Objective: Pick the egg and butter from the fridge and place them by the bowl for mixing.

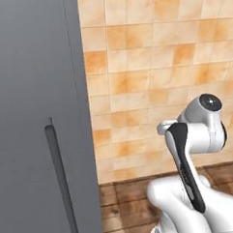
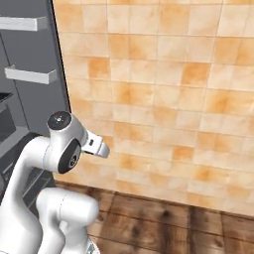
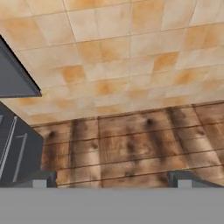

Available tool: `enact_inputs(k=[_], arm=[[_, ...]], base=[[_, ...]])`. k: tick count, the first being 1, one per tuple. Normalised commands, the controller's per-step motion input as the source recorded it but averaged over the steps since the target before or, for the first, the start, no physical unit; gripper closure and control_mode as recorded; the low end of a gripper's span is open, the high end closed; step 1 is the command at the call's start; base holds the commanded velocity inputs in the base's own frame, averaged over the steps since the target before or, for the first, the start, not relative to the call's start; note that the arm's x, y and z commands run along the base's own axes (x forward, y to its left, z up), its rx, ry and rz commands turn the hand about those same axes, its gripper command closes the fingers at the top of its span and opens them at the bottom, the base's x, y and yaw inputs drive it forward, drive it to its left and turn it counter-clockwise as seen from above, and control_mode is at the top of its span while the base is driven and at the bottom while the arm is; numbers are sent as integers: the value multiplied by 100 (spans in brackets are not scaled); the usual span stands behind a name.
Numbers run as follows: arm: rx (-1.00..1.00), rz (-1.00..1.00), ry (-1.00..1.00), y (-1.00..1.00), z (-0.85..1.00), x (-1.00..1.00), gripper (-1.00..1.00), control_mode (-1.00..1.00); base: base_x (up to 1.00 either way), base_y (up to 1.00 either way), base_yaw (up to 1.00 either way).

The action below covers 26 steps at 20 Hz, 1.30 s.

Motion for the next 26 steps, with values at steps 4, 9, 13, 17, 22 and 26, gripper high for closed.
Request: enact_inputs(k=[4, 9, 13, 17, 22, 26], arm=[[0, 0, 0, 0, 0, 0, -100, 100], [0, 0, 0, 0, 0, 0, -100, 100], [0, 0, 0, 0, 0, 0, -100, 100], [0, 0, 0, 0, 0, 0, -100, 100], [0, 0, 0, 0, 0, 0, -100, 100], [0, 0, 0, 0, 0, 0, -100, 100]], base=[[61, -39, 18], [43, -43, 22], [21, -24, 60], [24, -25, 60], [33, -29, 49], [36, -33, 43]])
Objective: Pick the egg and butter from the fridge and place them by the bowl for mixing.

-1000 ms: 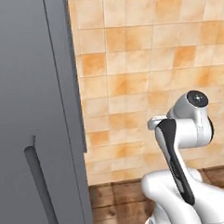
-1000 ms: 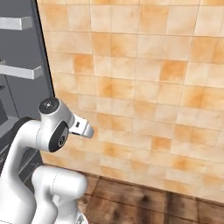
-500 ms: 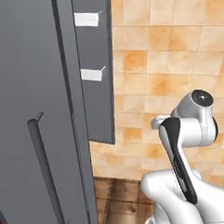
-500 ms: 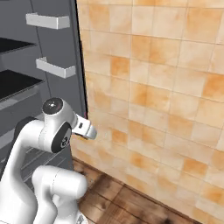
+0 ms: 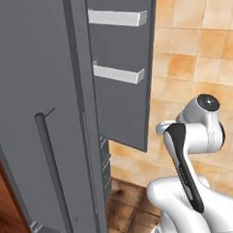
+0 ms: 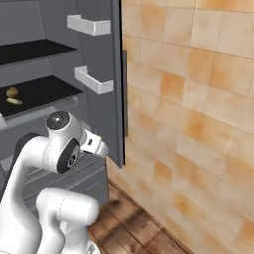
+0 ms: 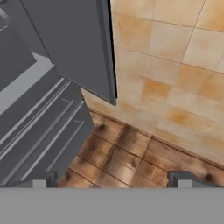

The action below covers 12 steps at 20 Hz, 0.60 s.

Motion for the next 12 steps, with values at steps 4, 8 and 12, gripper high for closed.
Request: enact_inputs(k=[4, 8, 12], arm=[[0, 0, 0, 0, 0, 0, -100, 100], [0, 0, 0, 0, 0, 0, -100, 100], [0, 0, 0, 0, 0, 0, -100, 100]], base=[[34, -31, 46], [28, -34, 48], [11, -29, 66]])
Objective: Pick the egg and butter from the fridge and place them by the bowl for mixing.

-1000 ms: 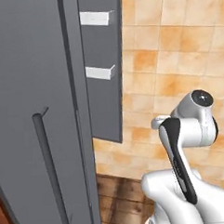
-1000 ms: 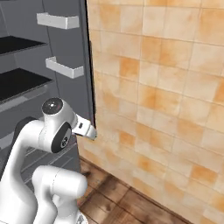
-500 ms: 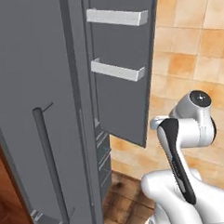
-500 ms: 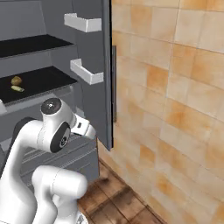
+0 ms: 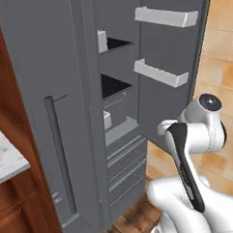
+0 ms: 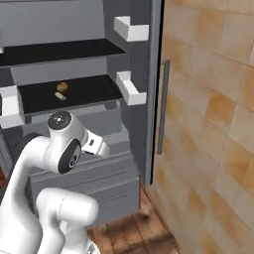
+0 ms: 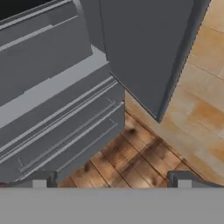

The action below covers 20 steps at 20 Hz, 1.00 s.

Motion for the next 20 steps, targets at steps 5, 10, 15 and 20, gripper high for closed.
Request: enact_inputs(k=[5, 10, 15, 20], arm=[[0, 0, 0, 0, 0, 0, -100, 100], [0, 0, 0, 0, 0, 0, -100, 100], [0, 0, 0, 0, 0, 0, -100, 100], [0, 0, 0, 0, 0, 0, -100, 100]], base=[[14, -25, 68], [26, -32, 52], [31, -49, 31], [41, -41, 29]])
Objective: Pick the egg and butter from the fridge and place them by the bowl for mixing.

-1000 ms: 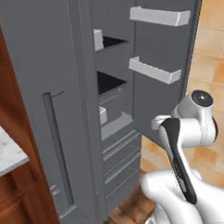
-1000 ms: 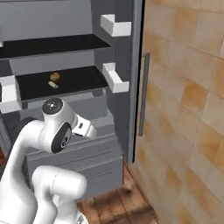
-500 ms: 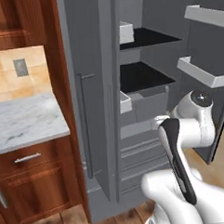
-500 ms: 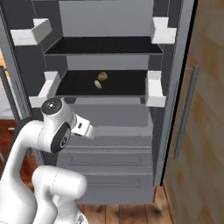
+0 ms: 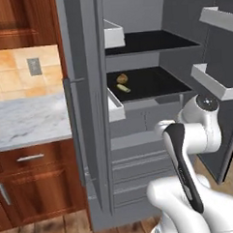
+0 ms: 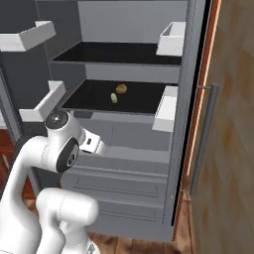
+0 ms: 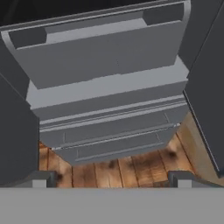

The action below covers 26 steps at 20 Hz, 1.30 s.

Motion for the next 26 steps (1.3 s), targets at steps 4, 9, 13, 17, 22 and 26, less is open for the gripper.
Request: enact_inputs(k=[4, 9, 13, 17, 22, 26], arm=[[0, 0, 0, 0, 0, 0, -100, 100], [0, 0, 0, 0, 0, 0, -100, 100], [0, 0, 0, 0, 0, 0, -100, 100], [0, 0, 0, 0, 0, 0, -100, 100], [0, 0, 0, 0, 0, 0, -100, 100], [0, 0, 0, 0, 0, 0, -100, 100]], base=[[61, -25, 20], [63, -41, 5], [59, -27, 0], [22, -5, 0], [0, 0, 0], [0, 0, 0]])
